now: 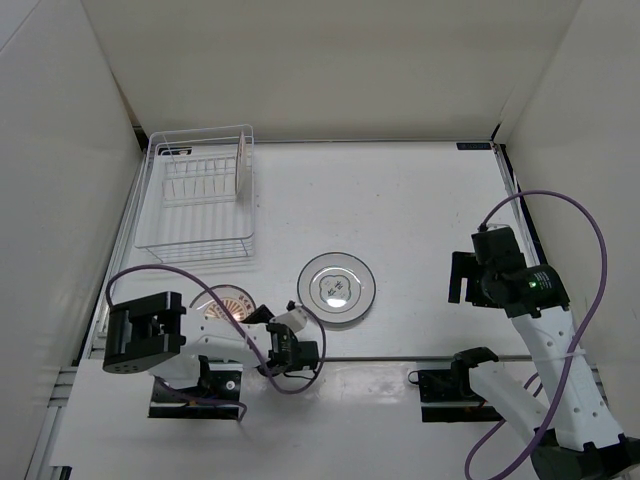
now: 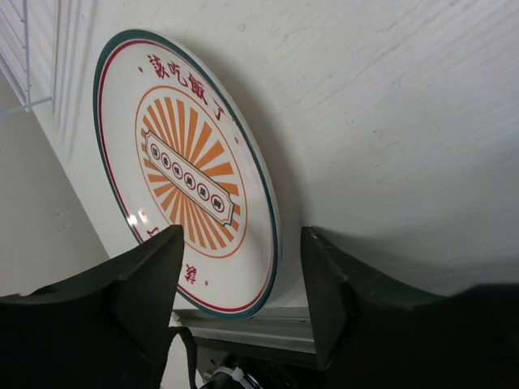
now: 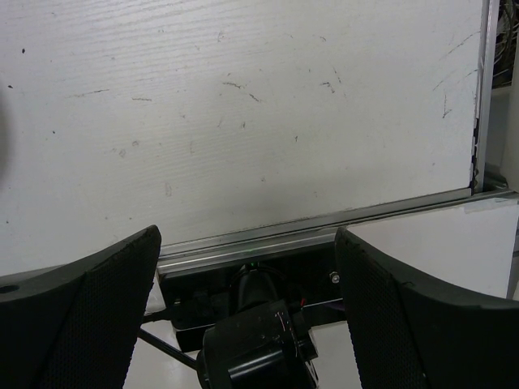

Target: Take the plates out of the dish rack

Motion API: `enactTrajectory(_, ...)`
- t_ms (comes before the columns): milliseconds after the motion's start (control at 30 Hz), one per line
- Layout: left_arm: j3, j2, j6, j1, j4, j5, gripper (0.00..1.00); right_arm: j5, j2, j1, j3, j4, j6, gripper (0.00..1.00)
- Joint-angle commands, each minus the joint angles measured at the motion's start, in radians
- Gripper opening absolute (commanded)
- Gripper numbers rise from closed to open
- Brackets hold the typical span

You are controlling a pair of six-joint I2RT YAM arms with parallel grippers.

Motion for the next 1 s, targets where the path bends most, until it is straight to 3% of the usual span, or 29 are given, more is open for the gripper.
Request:
enactTrajectory(0,0.010,-0.014,-0.074,-0.009,0.162,0.160,0.73,0.013,-0.008,0.002,0.001,0.015,-0.004,0.89)
enactTrajectory(167,0.075,-0.098,-0.037,-0.011,0.084,0.104,0.96,0.011,-0.011,0.002,0.001,0.018,-0.001,0.89)
enactTrajectory(233,0.082,-0.164,-0.008,-0.009,0.093,0.102,1.00,0.013,-0.014,0.004,0.001,0.015,-0.002,0.89)
enactTrajectory(600,0.138,-0.439,0.137,-0.009,0.163,0.096,1.00,0.008,-0.018,0.002,0.004,0.010,-0.008,0.89)
enactTrajectory(967,0.192,-0.649,0.464,0.000,0.300,-0.025,1.00,0.010,-0.014,0.002,-0.003,0.027,-0.007,0.89)
